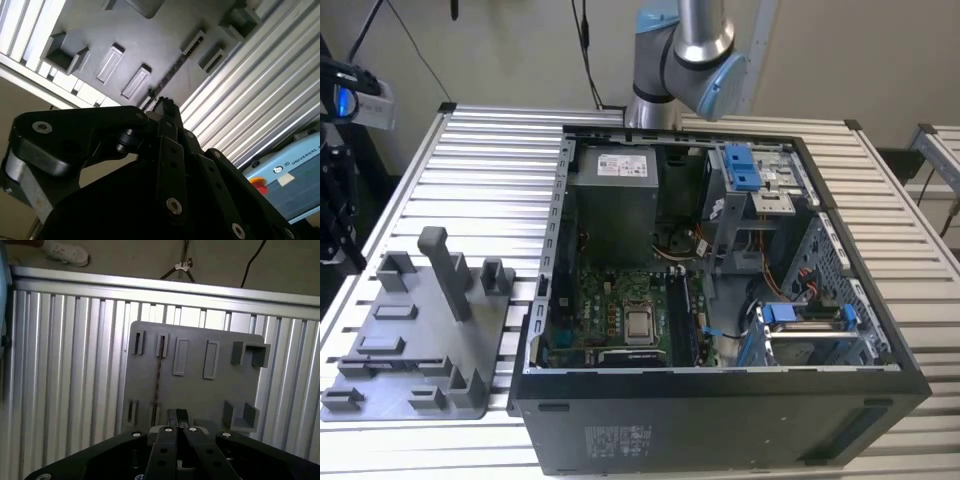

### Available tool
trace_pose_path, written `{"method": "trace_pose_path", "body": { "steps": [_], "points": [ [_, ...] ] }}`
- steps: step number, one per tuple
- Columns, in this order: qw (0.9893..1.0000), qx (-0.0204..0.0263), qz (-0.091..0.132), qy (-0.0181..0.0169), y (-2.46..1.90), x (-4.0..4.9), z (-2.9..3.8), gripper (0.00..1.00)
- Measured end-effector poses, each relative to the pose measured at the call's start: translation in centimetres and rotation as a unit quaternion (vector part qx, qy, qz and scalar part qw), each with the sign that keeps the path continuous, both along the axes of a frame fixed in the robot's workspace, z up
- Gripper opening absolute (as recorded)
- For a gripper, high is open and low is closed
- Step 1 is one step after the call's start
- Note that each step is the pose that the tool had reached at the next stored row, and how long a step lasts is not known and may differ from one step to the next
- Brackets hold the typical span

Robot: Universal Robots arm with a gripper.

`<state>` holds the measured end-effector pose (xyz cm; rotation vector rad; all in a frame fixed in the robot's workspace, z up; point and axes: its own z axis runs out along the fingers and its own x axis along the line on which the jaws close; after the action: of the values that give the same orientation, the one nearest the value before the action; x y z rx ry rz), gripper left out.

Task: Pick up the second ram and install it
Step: 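Pick up the second ram and move it above second insertion slot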

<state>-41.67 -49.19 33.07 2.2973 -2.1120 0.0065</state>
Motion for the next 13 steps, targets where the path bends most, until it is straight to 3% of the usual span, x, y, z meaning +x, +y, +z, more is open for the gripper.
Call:
{"method": "trace_pose_path", "body": {
  "steps": [7,13],
  "points": [
    [0.9994,0.0001,-0.036,0.0000,0.00,-0.12,-0.53,0.11],
    [0.9993,0.0001,-0.037,0.0000,0.00,-0.13,-0.57,0.11]
  ]
}}
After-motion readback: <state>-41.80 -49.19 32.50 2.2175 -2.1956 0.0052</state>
